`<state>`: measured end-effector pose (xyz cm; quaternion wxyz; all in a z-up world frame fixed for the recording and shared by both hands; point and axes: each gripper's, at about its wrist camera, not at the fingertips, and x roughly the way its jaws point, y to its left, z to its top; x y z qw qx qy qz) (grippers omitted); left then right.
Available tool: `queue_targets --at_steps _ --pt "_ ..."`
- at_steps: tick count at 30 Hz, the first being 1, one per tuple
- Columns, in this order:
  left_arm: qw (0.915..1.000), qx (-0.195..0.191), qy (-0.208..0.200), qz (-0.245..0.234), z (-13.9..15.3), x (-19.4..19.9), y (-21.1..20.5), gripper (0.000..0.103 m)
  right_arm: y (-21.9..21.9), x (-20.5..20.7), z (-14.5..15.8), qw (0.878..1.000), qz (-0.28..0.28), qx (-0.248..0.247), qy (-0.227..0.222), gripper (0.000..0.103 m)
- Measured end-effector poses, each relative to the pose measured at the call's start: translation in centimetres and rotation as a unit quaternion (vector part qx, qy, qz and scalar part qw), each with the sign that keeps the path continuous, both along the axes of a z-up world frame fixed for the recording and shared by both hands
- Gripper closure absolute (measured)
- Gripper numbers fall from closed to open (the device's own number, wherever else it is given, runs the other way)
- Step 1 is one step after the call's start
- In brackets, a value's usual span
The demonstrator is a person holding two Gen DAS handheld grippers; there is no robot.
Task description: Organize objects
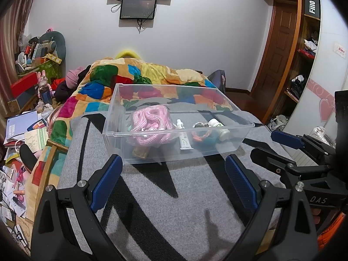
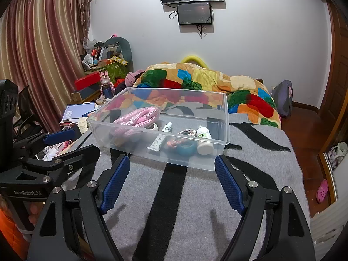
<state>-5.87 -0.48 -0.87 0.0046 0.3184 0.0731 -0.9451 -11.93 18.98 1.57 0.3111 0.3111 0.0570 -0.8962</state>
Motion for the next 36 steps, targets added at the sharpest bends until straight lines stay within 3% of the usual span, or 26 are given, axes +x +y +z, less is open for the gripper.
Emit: queue_targets --at_steps 36 --pt "0.9998 0.017 -0.012 -0.003 -0.27 -0.31 0.12 0.007 0.25 -0.23 -0.46 1.000 -0.004 0.000 -0.009 0.025"
